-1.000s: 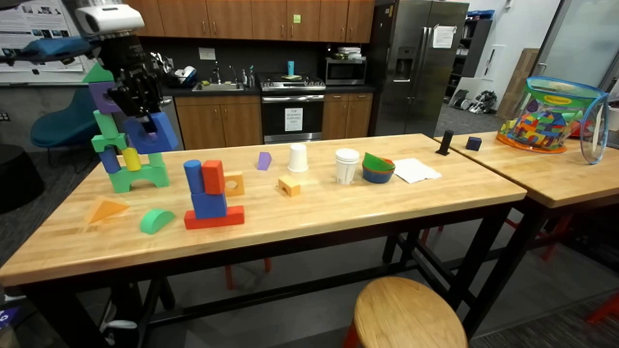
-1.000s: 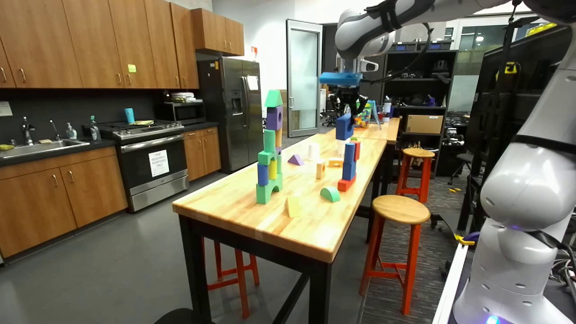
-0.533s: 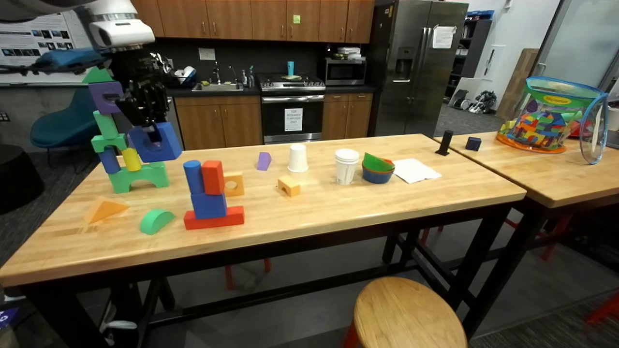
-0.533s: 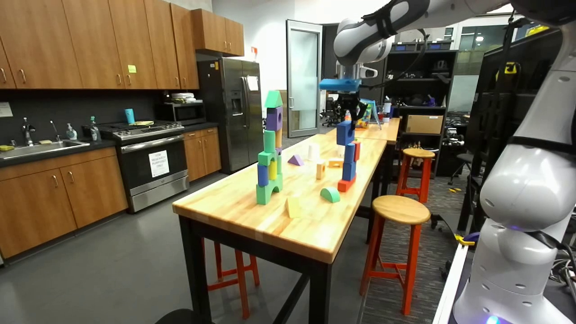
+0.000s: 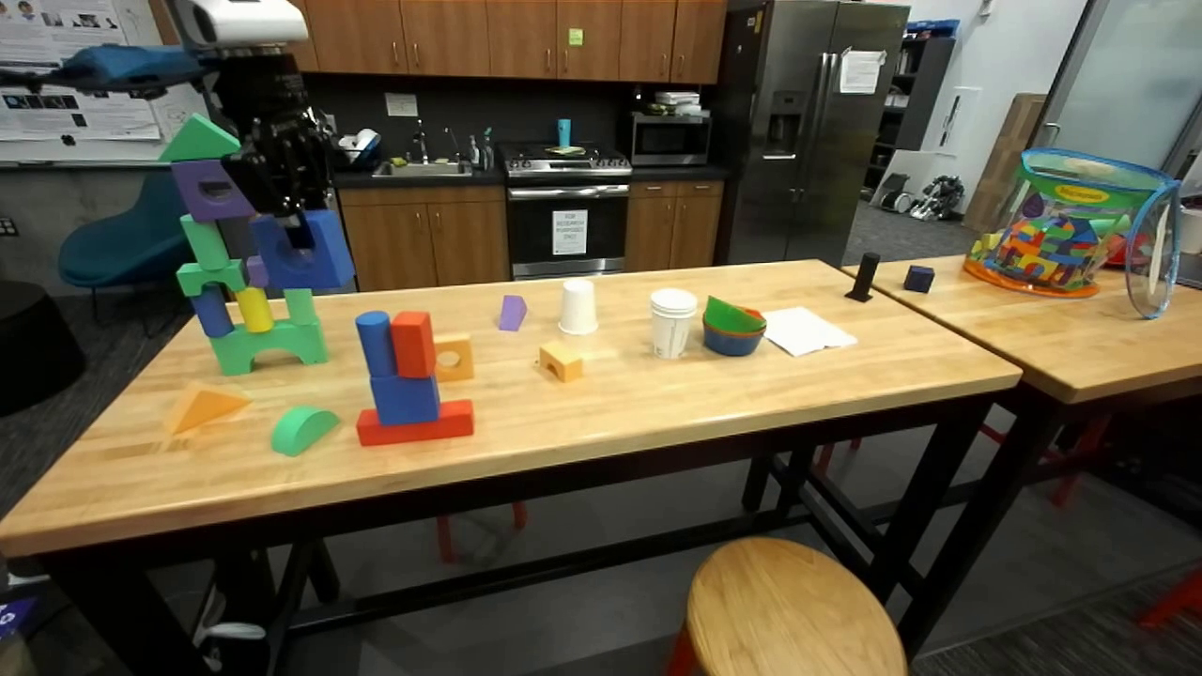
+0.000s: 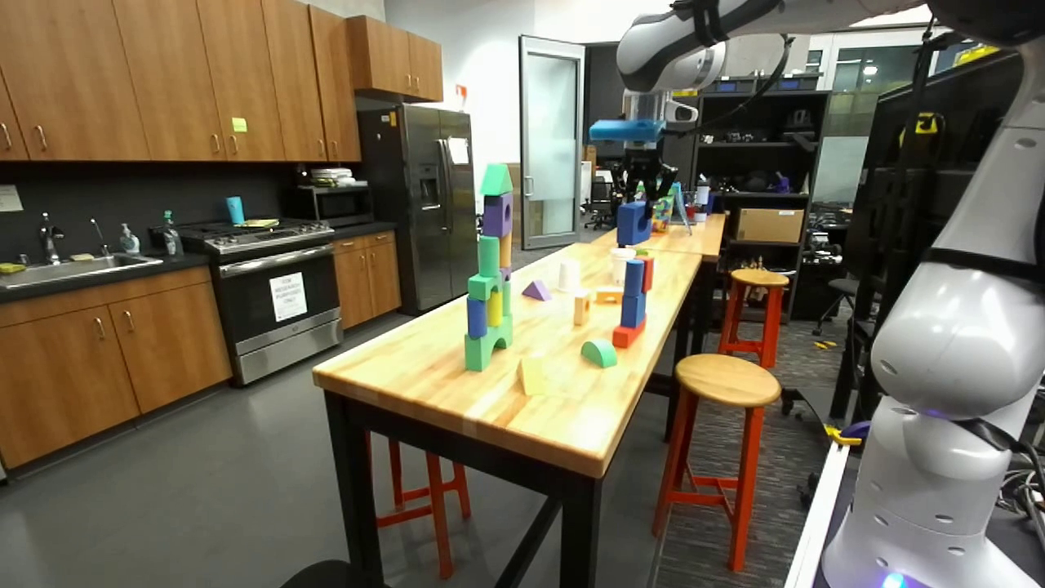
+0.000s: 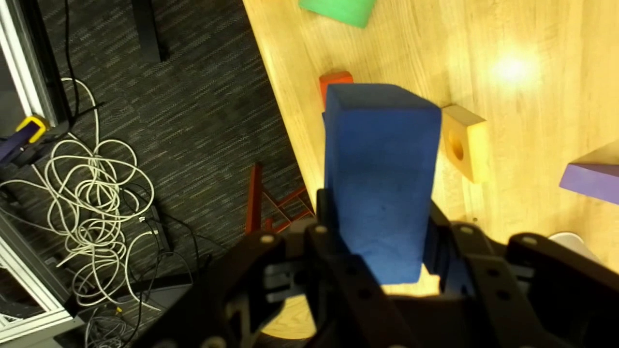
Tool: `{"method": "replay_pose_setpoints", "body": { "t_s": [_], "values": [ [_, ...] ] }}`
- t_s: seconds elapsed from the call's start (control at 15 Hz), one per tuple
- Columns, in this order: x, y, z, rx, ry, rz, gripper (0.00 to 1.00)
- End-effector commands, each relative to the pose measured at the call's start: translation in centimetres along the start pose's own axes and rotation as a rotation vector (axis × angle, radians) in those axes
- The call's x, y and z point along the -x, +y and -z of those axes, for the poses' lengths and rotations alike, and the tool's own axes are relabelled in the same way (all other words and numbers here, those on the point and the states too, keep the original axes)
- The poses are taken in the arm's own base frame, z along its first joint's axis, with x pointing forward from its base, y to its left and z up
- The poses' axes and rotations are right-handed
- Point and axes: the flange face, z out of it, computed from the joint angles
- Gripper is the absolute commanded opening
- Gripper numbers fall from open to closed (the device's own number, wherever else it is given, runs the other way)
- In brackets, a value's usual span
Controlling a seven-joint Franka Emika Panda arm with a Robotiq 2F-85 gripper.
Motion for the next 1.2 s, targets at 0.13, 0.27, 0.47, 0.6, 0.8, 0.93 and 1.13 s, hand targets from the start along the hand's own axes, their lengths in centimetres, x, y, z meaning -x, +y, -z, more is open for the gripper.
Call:
{"method": "replay_pose_setpoints", "body": {
  "t_s": [0.13, 0.27, 0.47, 0.6, 0.8, 0.93, 1.13],
  "values": [
    [-2.6, -1.0, 1.7, -0.076, 0.068, -0.007, 0.15],
    [-1.8, -0.5, 1.4, -0.066, 0.048, -0.012, 0.4],
    [-2.3, -0.7, 1.3, -0.072, 0.052, -0.019, 0.15],
    [-1.8, -0.9, 0.7, -0.057, 0.047, -0.012, 0.15],
    [-2.2, -1.3, 0.3, -0.044, 0.039, -0.026, 0.15],
    [-2.2, -1.5, -0.2, -0.032, 0.035, -0.03, 0.15],
    [-2.3, -1.6, -0.6, -0.022, 0.033, -0.037, 0.15]
  ]
}}
